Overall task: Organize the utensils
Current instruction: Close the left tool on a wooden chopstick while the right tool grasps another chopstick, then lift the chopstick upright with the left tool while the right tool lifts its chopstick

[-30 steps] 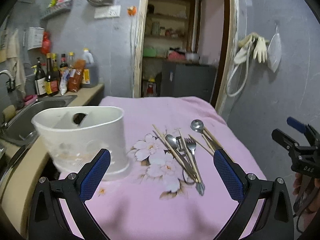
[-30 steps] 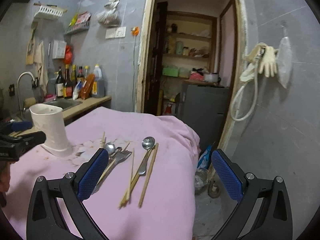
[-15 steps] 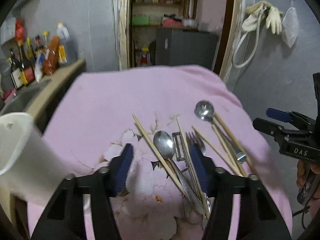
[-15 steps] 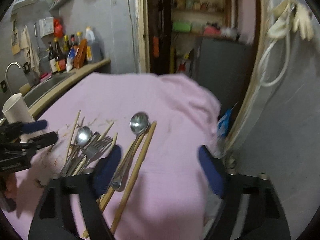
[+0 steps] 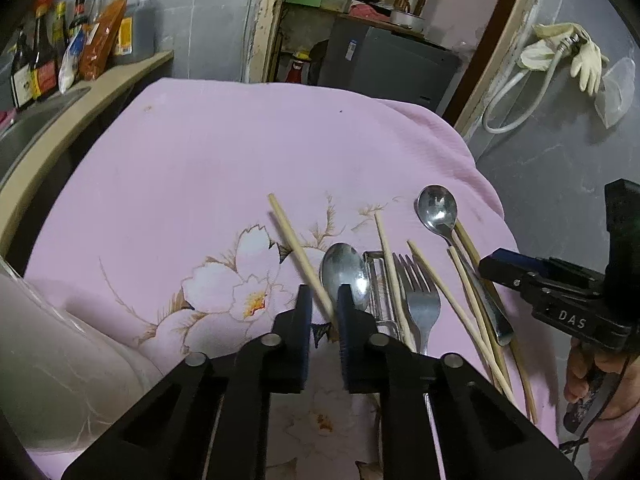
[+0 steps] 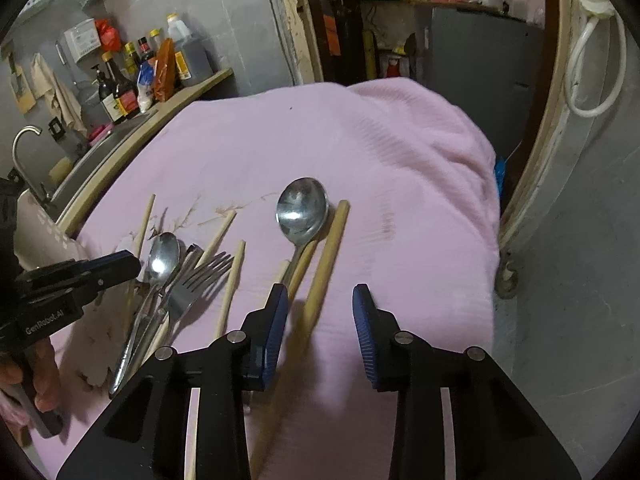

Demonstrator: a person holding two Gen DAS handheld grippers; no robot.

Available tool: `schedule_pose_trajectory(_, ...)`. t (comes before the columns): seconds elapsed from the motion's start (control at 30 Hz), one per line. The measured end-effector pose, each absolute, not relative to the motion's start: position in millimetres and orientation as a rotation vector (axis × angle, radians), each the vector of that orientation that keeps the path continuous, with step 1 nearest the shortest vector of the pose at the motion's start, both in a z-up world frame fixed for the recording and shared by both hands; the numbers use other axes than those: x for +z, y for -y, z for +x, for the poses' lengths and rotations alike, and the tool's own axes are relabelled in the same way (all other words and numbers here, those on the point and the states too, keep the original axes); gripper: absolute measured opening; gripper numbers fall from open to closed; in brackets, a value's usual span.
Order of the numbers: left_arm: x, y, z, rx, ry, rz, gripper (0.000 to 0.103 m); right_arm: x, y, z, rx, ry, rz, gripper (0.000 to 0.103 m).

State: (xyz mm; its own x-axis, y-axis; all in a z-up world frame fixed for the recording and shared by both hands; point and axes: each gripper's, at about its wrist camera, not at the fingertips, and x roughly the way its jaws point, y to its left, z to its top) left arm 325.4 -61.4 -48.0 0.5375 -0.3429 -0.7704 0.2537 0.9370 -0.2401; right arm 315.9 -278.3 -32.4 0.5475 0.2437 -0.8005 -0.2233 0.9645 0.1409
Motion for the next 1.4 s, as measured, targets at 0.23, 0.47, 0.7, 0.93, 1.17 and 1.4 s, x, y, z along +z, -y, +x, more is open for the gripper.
schedule_pose_trajectory(0.23,-48,67,332,-0.358,-0.996,-0.138,0.006,-41,276,331,0.251,-1.026,0.019,0.021)
schedule_pose_trajectory(0.47,-42,70,319,-0.404,-0.986,-0.169,0.002,-41,278,336,0.228,-1.081,0.089,0.007)
schedule_pose_trajectory(0.7,-19,66,283,-0.428,-0.852,-0.145,0.002,-24,288,303,0.207,-0.98,0.163,0.005)
schedule_pose_trajectory(0.93,7,52,249,-0.442,-0.678,-0.176,0.001,15,275,238,0.243,-0.65,0.15,0.005)
schedule_pose_trajectory(1.17,66,17,224,-0.396,-0.453,-0.212,0.0,63,217,187,0.272,-0.213,0.05,0.005)
schedule_pose_trajectory(1.4,104,-23,216,-0.372,-0.373,-0.236,0.0,95,156,184,0.321,-0.003,0.017,0.005)
